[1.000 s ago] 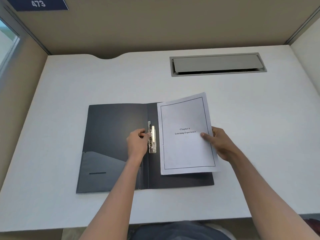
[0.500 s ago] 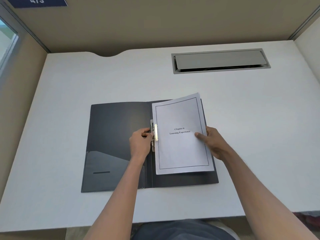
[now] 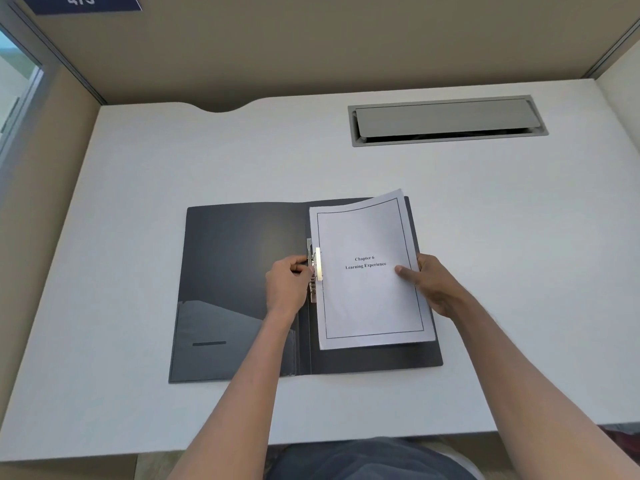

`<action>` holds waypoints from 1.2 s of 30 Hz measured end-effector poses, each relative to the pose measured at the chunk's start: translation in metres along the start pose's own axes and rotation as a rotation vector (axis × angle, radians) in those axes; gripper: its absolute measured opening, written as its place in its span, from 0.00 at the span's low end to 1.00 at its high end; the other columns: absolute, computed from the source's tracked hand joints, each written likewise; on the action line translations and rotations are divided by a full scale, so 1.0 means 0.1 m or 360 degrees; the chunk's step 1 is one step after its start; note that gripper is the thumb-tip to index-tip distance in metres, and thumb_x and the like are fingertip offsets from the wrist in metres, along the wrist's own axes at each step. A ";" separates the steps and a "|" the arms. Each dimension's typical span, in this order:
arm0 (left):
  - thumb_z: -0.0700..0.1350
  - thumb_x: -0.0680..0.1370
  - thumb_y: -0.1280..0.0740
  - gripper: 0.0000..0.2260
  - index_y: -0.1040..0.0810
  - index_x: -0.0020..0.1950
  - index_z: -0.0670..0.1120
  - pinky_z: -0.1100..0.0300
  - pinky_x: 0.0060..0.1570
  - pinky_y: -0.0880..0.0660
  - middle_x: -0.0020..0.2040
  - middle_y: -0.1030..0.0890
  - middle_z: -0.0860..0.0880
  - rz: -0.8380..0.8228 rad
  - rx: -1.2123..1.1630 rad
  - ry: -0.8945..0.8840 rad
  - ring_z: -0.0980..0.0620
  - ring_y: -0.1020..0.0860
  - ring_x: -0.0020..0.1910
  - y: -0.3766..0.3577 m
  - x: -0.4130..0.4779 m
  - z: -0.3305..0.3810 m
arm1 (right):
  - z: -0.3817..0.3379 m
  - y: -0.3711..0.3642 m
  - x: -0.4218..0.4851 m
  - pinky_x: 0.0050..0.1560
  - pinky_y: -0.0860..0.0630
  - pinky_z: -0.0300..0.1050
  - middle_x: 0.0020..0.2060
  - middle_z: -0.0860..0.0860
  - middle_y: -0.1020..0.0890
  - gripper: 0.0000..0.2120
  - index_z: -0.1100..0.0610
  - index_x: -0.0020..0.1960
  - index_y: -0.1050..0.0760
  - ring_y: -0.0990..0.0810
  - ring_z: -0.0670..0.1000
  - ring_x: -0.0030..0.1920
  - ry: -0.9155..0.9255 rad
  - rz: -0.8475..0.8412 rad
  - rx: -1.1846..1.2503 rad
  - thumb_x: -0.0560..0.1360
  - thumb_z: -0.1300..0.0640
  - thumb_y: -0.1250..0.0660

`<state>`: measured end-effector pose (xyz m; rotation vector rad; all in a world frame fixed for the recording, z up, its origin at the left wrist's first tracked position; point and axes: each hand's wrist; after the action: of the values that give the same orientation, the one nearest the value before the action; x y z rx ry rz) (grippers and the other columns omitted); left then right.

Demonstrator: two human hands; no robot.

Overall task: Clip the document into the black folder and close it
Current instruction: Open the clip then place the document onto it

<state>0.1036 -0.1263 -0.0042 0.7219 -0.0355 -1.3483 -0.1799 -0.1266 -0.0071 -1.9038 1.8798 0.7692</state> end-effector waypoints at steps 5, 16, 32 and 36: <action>0.39 0.80 0.32 0.13 0.13 0.61 0.48 0.58 0.46 0.21 0.46 0.13 0.51 -0.0001 0.0041 0.0003 0.51 0.17 0.43 -0.01 0.00 0.01 | 0.04 -0.01 -0.04 0.39 0.17 0.40 0.47 0.49 0.11 0.05 0.54 0.55 0.20 0.11 0.49 0.46 -0.0014 -0.0019 0.0044 0.81 0.61 0.32; 0.40 0.79 0.32 0.13 0.13 0.61 0.49 0.54 0.47 0.20 0.42 0.13 0.52 -0.0023 0.0071 -0.0008 0.50 0.18 0.42 0.00 0.01 0.00 | -0.01 -0.11 -0.09 0.51 0.26 0.44 0.53 0.43 0.21 0.13 0.52 0.61 0.28 0.22 0.47 0.53 0.0026 0.0185 -0.0338 0.80 0.49 0.32; 0.41 0.80 0.31 0.12 0.13 0.61 0.48 0.61 0.39 0.24 0.40 0.16 0.55 -0.0034 0.0146 -0.0029 0.53 0.19 0.41 0.00 0.01 0.03 | 0.02 -0.14 -0.07 0.33 0.32 0.40 0.31 0.50 0.26 0.07 0.62 0.49 0.21 0.31 0.52 0.32 0.0150 0.0740 -0.0497 0.79 0.68 0.38; 0.41 0.80 0.30 0.11 0.13 0.60 0.48 0.61 0.37 0.24 0.38 0.17 0.57 -0.0054 0.0140 -0.0037 0.56 0.21 0.37 -0.01 0.00 0.03 | 0.05 -0.13 -0.05 0.25 0.35 0.36 0.28 0.48 0.29 0.08 0.60 0.44 0.23 0.34 0.50 0.30 0.0144 0.0712 -0.0541 0.79 0.67 0.38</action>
<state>0.1020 -0.1280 -0.0024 0.7841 -0.1021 -1.3940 -0.1678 -0.1188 -0.0098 -1.7353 2.4007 1.2240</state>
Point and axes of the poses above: each hand's wrist, its own x-axis towards the middle knuckle, its own y-axis out of the back of the hand, z = x × y
